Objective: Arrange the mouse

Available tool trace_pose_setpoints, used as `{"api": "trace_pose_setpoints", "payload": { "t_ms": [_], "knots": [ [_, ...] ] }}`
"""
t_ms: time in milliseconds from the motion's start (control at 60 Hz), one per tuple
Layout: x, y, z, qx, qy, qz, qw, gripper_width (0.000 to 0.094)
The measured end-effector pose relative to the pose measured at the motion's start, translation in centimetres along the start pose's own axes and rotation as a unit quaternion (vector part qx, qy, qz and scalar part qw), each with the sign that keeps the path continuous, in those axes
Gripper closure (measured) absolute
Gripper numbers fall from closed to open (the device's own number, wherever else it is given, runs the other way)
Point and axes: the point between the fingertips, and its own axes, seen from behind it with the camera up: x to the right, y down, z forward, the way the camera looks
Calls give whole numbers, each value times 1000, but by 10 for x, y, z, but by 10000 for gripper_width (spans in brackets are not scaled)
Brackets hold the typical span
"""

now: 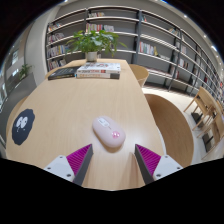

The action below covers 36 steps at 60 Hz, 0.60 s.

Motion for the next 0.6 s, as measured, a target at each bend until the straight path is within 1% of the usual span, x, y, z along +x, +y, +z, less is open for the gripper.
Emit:
{"api": "trace_pose_setpoints", "payload": {
  "t_ms": [117, 150, 300, 400, 433, 517, 583, 600],
  "knots": [
    [6, -26, 26, 2, -6, -2, 1000, 88],
    [5, -31, 33, 0, -12, 2, 1000, 105],
    [8, -49, 54, -2, -17, 19, 1000, 256],
    [8, -54, 61, -8, -15, 23, 1000, 451],
    [7, -54, 60, -12, -12, 24, 1000, 460],
    [9, -51, 60, -32, -6, 34, 999, 517],
    [8, -53, 60, -42, -2, 40, 998, 582],
    [8, -53, 61, -43, -1, 40, 998, 581]
  ]
}}
